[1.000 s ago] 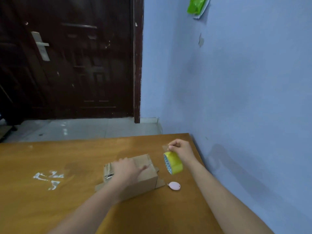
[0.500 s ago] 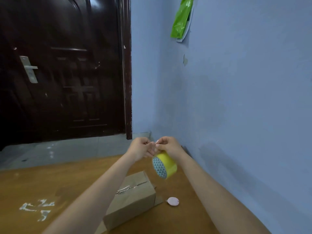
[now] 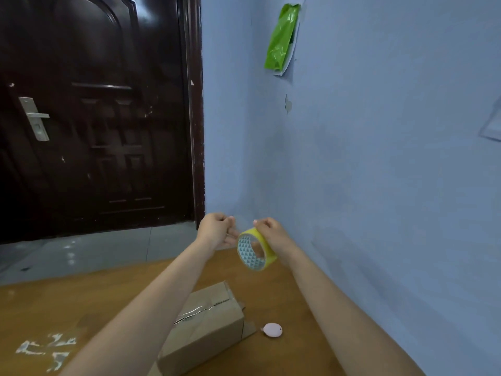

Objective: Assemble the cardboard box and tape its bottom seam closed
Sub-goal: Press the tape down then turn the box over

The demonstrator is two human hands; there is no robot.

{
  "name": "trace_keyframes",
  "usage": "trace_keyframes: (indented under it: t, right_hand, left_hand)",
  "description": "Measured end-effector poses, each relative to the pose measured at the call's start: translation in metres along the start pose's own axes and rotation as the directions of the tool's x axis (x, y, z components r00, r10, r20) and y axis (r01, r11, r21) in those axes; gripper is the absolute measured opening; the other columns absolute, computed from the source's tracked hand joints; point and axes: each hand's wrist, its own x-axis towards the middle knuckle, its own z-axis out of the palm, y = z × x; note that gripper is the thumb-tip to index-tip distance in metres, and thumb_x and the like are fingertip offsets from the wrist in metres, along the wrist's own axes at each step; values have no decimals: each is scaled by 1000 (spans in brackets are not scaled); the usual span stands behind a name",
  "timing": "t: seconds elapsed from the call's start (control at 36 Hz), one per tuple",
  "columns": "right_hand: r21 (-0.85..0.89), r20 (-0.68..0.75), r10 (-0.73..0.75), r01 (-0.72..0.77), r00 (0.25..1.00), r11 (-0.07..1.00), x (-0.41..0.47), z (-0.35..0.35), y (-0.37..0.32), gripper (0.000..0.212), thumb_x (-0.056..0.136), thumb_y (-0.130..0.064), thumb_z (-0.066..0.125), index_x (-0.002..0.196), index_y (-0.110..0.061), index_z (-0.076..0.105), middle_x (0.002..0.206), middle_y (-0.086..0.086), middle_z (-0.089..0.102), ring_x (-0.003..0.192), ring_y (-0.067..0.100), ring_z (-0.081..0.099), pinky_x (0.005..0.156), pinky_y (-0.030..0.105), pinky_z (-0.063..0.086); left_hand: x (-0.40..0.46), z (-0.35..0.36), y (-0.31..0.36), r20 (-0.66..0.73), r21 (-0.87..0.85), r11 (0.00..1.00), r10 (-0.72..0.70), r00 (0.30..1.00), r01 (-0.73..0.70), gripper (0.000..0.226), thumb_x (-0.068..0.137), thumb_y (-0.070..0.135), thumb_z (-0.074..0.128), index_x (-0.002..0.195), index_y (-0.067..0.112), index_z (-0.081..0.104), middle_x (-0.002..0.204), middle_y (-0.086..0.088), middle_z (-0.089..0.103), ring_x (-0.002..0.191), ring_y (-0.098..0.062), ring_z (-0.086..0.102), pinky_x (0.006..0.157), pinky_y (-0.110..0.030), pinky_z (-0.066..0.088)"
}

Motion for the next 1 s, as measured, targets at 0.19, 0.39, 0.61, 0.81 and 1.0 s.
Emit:
trace_keyframes:
  t: [0.19,0.39,0.61,0.81,1.0]
  right_hand:
    - [372,241,-178,79,954,925,-19,-13,-7,20,84,-28,61,93,-13,70,83,4,71,74,15,66,72,27,53]
    - [150,292,-171,132,941,980,-26,-8,-19,21,91,-15,59,109,-6,64,95,6,66,83,16,62,74,26,50]
    - [106,266,2,-31,964,994,-33,-1,-11,14,91,-18,58,99,-7,64,88,5,67,80,17,63,69,27,49]
    - [8,271,158,-167,950,986,-48,-5,2,20,92,-20,58,94,-1,63,88,12,65,85,26,62,78,38,49]
    - [-70,269,220,-209,938,976,-63,2,14,25,91,-28,59,89,-3,62,85,8,65,78,19,63,74,33,50]
  left_hand:
    - [11,-11,-13,137,-246,900,-335,932,360,15,97,12,47,94,2,58,65,-11,69,46,-19,66,40,-25,52]
    - [20,-13,-30,166,-185,893,-383,909,410,18,97,14,47,94,4,61,66,-8,72,55,-18,70,44,-26,53]
    - [27,-9,-42,24,57,969,-241,970,239,18,96,11,47,93,0,61,69,-13,70,58,-22,70,55,-30,51]
    - [36,-19,-52,-62,163,975,-140,988,149,14,96,11,47,90,4,58,57,-6,68,53,-18,69,50,-26,48]
    - [38,-14,-67,-70,220,966,-123,990,135,26,96,15,49,72,9,57,44,4,63,43,-13,64,45,-25,50]
